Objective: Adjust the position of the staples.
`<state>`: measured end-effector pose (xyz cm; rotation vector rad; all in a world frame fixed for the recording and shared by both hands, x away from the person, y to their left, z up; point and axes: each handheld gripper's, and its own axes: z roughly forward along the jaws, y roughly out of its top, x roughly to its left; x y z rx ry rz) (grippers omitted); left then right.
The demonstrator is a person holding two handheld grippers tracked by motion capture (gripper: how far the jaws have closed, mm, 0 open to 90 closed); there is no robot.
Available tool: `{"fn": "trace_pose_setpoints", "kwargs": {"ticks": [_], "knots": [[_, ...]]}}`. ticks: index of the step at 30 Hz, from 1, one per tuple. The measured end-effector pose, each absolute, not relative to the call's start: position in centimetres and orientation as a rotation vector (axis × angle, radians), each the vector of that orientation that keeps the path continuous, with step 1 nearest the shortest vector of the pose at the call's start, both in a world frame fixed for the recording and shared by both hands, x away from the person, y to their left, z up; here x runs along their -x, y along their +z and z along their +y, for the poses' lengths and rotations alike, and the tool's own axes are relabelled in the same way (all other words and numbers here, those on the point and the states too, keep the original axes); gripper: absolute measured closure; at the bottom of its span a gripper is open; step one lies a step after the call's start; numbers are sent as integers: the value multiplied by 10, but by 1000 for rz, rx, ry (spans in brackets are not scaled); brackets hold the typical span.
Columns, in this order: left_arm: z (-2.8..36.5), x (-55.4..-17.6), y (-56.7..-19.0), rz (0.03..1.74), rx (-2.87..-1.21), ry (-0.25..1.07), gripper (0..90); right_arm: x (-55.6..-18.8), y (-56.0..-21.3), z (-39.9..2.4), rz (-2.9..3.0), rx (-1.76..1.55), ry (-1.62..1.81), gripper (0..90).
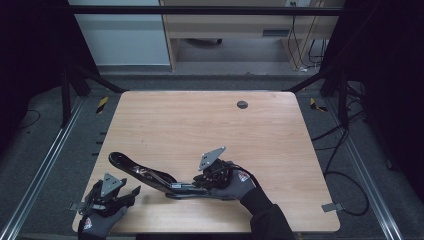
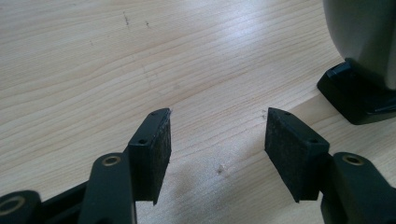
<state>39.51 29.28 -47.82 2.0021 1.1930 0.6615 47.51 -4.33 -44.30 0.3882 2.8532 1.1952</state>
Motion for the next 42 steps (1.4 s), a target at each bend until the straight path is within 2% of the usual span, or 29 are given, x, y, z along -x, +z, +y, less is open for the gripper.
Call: {"fn": "trace_pose_setpoints", "kwargs": {"ticks": [42], "knots": [[293, -395, -479, 1193, -2001, 660, 408, -479, -446, -37, 2892, -317, 1176, 784]]}}
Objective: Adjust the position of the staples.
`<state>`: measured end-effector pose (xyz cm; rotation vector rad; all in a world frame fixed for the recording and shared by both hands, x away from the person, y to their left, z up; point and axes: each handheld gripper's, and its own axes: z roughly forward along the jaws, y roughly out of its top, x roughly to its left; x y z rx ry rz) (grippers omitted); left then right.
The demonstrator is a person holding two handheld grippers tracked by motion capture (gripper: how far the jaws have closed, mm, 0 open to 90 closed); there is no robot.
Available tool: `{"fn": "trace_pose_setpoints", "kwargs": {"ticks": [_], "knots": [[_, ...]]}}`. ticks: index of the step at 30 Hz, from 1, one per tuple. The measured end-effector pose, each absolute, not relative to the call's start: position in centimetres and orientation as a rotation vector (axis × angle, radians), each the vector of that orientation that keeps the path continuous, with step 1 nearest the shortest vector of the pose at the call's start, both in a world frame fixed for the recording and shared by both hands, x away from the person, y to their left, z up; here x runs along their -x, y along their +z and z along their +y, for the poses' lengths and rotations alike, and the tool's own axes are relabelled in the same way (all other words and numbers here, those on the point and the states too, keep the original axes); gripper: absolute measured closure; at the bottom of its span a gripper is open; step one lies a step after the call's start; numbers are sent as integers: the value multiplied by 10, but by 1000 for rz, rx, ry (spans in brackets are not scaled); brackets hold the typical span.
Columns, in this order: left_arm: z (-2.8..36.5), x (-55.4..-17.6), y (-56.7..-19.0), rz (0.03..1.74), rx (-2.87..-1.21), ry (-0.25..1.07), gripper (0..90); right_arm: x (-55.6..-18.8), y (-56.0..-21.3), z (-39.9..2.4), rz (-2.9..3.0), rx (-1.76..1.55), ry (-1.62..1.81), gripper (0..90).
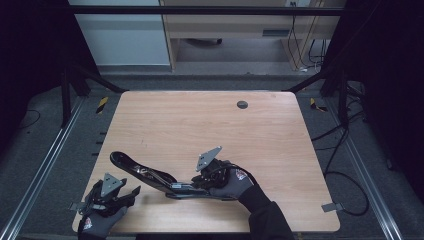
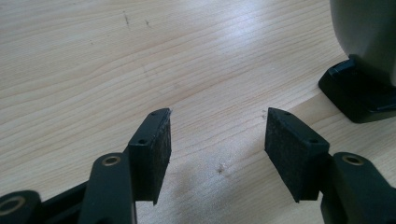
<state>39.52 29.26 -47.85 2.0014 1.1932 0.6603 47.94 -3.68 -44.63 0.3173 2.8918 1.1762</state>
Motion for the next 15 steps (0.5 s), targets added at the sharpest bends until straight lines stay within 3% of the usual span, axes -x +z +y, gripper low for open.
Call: {"fn": "trace_pose_setpoints", "kwargs": {"ticks": [15], "knots": [[293, -395, -478, 1192, -2003, 661, 408, -479, -441, -38, 2873, -301, 1203, 785]]}}
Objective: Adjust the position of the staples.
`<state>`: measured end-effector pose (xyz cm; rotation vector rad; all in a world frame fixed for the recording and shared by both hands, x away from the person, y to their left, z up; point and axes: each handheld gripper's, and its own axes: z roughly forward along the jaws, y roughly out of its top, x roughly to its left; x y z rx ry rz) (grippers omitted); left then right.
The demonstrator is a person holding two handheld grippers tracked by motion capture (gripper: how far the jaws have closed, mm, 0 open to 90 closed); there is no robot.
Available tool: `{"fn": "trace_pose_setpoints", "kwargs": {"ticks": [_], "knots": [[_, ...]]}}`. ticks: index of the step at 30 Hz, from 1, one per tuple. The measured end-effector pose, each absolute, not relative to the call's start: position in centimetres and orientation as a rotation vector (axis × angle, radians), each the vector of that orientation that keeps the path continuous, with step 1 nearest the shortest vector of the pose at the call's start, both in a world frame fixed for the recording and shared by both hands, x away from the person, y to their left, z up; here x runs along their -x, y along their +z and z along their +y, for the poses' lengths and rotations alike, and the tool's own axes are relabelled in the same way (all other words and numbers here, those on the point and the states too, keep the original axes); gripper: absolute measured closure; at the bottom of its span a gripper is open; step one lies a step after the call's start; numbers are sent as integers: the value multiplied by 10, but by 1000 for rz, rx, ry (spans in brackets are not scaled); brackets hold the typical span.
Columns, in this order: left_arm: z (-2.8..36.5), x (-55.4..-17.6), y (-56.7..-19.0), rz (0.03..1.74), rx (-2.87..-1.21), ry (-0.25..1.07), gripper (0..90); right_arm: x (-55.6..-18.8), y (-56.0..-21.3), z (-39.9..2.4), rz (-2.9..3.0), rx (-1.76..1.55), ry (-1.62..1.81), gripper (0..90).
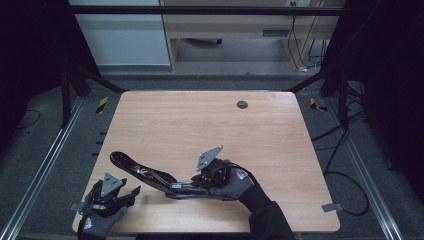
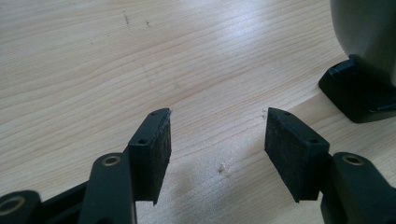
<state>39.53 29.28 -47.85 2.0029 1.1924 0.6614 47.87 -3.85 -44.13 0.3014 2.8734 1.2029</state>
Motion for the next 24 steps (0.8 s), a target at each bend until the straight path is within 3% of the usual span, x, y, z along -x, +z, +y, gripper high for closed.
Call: {"fn": "trace_pose_setpoints", "kwargs": {"ticks": [24], "knots": [[293, -395, -478, 1195, -2002, 660, 408, -485, -447, -40, 2899, -233, 1227, 785]]}}
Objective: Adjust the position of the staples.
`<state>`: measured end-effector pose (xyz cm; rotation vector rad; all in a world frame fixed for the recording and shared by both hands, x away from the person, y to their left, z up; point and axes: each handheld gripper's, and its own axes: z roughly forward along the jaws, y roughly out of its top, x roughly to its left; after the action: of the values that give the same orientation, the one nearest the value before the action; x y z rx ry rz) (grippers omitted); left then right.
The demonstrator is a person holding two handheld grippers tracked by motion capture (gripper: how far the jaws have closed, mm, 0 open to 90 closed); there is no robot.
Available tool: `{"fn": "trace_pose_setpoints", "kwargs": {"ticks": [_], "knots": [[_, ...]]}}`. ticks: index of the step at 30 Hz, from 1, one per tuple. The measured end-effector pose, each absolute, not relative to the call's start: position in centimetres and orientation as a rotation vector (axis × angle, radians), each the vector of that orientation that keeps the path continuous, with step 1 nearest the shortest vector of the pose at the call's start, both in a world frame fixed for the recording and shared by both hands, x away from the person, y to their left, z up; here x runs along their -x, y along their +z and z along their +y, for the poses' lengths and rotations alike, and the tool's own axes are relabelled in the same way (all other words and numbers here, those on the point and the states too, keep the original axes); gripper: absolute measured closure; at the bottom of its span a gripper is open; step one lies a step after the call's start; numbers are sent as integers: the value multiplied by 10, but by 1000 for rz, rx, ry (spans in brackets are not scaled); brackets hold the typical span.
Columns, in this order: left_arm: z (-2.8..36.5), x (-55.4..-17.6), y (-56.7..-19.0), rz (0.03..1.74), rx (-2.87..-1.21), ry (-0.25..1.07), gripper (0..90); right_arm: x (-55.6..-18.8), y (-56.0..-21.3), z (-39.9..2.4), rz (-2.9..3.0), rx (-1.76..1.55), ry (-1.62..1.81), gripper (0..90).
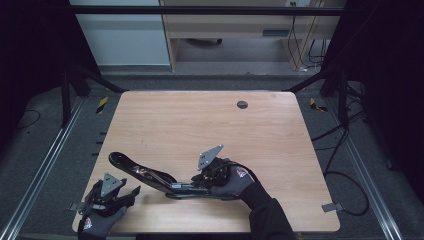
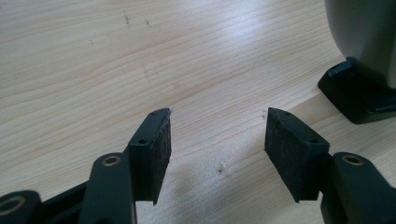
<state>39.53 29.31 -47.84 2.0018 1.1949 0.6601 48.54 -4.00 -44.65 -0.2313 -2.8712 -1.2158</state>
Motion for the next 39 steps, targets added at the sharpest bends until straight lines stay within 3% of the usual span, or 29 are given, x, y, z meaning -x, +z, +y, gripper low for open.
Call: {"fn": "trace_pose_setpoints", "kwargs": {"ticks": [39], "knots": [[293, -395, -478, 1195, -2003, 662, 408, -482, -447, -41, -2899, 173, -1220, 785]]}}
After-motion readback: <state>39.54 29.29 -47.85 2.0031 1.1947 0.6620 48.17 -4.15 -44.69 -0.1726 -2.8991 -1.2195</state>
